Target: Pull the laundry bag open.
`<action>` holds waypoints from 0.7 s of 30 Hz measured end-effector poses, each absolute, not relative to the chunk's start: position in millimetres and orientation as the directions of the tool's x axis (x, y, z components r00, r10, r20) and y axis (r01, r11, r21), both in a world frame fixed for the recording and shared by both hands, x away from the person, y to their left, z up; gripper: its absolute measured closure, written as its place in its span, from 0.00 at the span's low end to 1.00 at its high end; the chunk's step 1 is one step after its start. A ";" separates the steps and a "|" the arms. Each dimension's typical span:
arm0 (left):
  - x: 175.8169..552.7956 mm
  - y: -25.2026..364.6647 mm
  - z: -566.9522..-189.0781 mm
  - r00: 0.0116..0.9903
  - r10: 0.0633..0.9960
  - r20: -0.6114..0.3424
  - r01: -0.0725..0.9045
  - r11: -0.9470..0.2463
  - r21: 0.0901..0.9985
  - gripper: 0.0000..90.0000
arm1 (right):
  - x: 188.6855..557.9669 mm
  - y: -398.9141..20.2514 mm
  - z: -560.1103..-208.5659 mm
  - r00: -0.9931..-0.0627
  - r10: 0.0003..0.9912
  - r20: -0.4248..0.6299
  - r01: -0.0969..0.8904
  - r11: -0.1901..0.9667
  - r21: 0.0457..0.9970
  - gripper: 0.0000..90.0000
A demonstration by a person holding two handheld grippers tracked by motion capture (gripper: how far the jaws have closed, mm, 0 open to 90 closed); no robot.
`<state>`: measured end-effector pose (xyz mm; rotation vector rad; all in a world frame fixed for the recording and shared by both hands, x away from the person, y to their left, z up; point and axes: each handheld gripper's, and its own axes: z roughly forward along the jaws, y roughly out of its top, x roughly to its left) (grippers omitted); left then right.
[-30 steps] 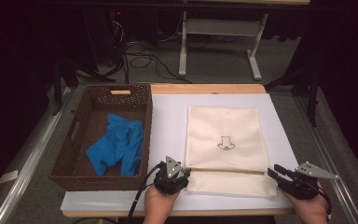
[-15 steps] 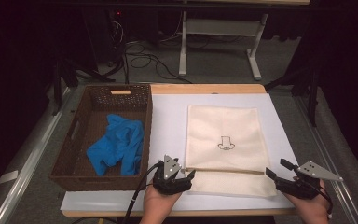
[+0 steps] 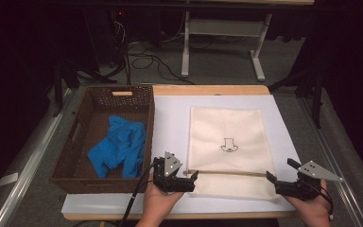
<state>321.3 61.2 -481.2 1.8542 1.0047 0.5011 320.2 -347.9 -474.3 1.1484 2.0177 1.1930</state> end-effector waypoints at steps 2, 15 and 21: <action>321.4 60.7 -479.7 0.580 0.812 -0.071 0.423 -0.224 0.878 0.02 | 319.6 -348.9 -472.6 -0.502 0.865 -0.013 0.405 0.248 0.880 0.05; 304.8 74.8 -427.6 0.589 0.807 -0.048 0.340 -0.193 0.920 0.02 | 316.9 -349.5 -473.1 -0.501 0.865 -0.031 0.397 0.261 0.880 0.00; 300.6 91.3 -420.9 0.554 0.832 -0.040 0.340 -0.182 0.923 0.02 | 315.0 -351.4 -472.7 -0.494 0.869 -0.020 0.390 0.242 0.889 0.00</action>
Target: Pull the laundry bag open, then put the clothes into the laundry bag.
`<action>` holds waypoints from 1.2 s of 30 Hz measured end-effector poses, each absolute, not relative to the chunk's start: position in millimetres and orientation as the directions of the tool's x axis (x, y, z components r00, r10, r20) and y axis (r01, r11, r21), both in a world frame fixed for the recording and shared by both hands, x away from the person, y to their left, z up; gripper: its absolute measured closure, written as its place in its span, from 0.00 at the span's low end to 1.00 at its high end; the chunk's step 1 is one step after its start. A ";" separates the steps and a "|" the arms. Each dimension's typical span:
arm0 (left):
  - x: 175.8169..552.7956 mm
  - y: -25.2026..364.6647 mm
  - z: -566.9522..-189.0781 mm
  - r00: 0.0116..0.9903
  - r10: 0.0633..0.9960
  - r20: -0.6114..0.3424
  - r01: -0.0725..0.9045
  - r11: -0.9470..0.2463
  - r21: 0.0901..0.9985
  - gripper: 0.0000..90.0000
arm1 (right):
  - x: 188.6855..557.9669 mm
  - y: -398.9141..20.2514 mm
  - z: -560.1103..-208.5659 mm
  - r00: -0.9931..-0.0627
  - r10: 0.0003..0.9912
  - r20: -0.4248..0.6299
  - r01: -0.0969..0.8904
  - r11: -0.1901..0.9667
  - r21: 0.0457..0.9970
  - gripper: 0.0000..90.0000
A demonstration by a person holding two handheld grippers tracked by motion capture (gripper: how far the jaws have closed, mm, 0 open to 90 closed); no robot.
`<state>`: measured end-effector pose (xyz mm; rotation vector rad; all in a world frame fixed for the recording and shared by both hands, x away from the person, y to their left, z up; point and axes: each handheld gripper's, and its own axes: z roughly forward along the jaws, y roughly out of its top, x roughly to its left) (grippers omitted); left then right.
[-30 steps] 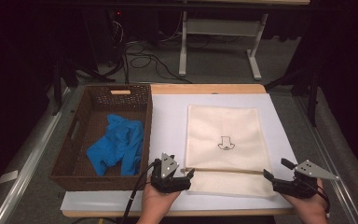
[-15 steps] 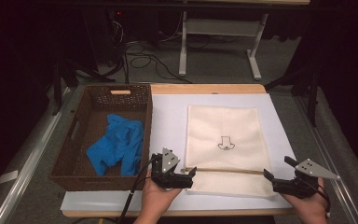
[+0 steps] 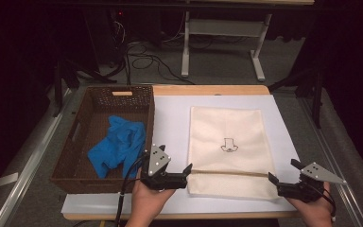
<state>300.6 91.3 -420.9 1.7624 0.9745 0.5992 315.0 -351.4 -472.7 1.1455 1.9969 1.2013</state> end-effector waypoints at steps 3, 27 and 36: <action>299.7 101.0 -420.1 0.540 0.840 -0.059 0.348 -0.159 0.924 0.02 | 315.3 -351.2 -473.1 -0.491 0.871 -0.024 0.385 0.242 0.891 0.00; 292.2 219.2 -412.0 0.303 0.948 -0.101 0.337 -0.007 0.941 0.04 | 321.4 -355.7 -477.9 -0.497 0.868 -0.001 0.401 0.232 0.886 0.00; 292.1 233.6 -415.6 0.255 0.960 -0.114 0.354 0.017 0.935 0.08 | 324.7 -355.2 -477.7 -0.493 0.870 0.010 0.410 0.222 0.885 0.00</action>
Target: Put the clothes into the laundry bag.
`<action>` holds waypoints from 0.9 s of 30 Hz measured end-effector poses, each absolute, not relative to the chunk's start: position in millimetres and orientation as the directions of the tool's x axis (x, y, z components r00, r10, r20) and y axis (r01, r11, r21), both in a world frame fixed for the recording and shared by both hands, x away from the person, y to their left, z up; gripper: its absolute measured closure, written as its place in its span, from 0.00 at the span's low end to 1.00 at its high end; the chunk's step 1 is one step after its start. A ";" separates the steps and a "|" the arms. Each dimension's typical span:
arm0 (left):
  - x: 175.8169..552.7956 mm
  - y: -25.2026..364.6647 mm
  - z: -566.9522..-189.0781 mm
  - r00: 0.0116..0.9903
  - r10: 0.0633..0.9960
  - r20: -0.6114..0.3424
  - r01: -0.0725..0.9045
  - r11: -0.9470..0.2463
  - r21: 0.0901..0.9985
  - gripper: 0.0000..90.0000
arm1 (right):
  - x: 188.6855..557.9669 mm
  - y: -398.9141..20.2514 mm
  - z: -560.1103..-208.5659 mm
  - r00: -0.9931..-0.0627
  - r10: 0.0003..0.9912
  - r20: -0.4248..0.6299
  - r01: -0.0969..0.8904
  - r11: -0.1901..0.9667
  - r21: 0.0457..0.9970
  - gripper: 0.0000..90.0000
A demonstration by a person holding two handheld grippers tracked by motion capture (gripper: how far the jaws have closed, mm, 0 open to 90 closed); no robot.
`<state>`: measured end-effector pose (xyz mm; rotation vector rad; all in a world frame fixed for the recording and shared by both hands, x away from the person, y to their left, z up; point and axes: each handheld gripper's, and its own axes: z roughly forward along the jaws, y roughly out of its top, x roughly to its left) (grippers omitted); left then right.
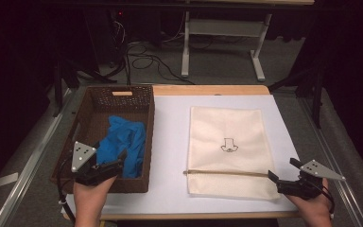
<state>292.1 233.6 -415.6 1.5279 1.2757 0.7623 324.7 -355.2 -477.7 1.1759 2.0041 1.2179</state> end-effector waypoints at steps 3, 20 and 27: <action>298.9 230.4 -413.3 0.250 0.964 -0.093 0.352 -0.002 0.936 0.08 | 322.7 -355.4 -476.2 -0.496 0.868 0.007 0.400 0.221 0.889 0.00; 353.7 219.4 -397.9 0.252 0.962 -0.110 0.397 0.001 0.918 0.03 | 322.6 -360.2 -473.3 -0.502 0.865 0.026 0.391 0.200 0.898 0.01; 374.7 219.3 -402.2 0.244 0.961 -0.132 0.451 0.008 0.893 0.03 | 325.7 -363.7 -477.4 -0.497 0.865 0.073 0.426 0.170 0.889 0.01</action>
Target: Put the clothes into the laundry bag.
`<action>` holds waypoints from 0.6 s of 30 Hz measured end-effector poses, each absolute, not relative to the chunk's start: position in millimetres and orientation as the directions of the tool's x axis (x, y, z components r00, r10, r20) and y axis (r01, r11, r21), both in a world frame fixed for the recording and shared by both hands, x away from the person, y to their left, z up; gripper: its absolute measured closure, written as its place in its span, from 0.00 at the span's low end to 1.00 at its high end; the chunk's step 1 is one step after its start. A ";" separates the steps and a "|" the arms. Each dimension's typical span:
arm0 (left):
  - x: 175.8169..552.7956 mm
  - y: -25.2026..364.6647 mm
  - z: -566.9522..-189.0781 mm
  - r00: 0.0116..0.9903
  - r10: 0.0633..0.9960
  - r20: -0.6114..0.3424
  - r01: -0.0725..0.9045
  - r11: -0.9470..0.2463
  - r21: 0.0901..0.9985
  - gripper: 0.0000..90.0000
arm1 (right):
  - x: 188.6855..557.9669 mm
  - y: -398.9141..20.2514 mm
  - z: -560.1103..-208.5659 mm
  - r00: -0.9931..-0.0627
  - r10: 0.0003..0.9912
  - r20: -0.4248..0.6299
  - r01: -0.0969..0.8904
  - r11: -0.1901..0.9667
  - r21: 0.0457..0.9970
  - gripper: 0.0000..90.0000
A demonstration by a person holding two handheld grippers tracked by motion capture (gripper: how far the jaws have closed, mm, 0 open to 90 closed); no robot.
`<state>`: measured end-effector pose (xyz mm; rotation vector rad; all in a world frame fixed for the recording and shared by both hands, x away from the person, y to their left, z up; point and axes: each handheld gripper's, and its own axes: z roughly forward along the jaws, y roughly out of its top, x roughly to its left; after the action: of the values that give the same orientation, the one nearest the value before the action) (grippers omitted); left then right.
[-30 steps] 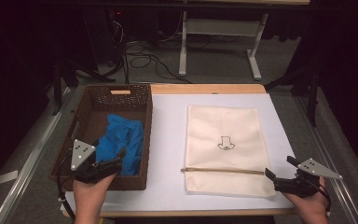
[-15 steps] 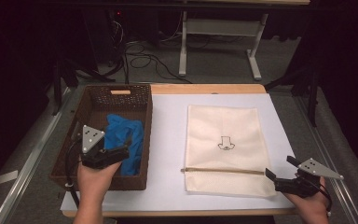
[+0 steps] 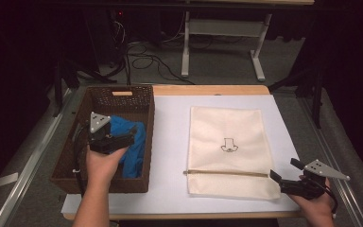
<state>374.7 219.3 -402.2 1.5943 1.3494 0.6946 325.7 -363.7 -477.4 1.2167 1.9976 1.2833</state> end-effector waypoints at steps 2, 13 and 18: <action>380.1 218.5 -403.2 0.242 0.963 -0.114 0.472 -0.015 0.881 0.03 | 323.7 -362.9 -475.6 -0.494 0.867 0.073 0.421 0.164 0.892 0.01; 403.7 223.5 -414.0 0.228 0.962 -0.151 0.602 -0.017 0.798 0.02 | 322.8 -360.5 -474.8 -0.495 0.866 0.066 0.418 0.171 0.892 0.01; 407.0 223.2 -419.5 0.227 0.959 -0.168 0.656 -0.023 0.755 0.02 | 322.3 -359.9 -475.0 -0.499 0.864 0.065 0.419 0.175 0.891 0.01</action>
<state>407.0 223.2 -419.5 1.7549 1.5038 0.5141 322.3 -359.9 -475.0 1.2064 1.9960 1.2816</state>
